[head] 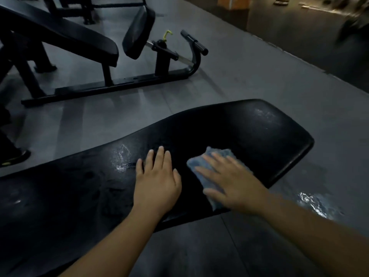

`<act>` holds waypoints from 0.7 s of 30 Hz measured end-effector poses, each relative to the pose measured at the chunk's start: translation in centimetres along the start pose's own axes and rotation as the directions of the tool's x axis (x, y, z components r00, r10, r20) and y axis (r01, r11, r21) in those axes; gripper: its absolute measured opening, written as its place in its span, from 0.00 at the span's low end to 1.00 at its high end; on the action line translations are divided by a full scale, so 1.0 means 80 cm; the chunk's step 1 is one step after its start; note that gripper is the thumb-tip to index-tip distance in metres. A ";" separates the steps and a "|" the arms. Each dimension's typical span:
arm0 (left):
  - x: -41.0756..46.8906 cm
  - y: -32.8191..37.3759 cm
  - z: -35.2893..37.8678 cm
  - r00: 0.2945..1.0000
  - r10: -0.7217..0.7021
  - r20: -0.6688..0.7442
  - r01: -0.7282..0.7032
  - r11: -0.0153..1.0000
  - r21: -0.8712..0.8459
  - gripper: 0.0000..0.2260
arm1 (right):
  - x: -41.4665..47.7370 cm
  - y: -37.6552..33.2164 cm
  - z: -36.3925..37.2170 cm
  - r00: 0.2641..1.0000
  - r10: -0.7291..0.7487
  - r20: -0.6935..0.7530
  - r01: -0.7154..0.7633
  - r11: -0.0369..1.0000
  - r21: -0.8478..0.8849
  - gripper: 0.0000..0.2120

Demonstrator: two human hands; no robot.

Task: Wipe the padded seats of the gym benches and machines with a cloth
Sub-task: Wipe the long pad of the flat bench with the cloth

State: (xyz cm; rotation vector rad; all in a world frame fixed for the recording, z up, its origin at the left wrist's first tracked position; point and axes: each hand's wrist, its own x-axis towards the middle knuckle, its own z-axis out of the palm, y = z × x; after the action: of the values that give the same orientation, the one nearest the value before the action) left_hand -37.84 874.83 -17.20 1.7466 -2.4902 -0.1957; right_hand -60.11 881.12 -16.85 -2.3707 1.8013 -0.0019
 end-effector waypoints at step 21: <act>-0.010 0.006 -0.004 0.983 -0.152 -0.099 0.152 0.988 -0.011 0.35 | 0.161 -0.023 -0.007 0.997 0.000 -0.074 -0.002 0.999 -0.033 0.29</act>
State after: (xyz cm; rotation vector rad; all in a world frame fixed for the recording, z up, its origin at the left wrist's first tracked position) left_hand -37.93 875.73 -16.78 1.8971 -2.2888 -0.1204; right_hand -54.91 869.22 -17.34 -2.4229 1.8493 -0.0612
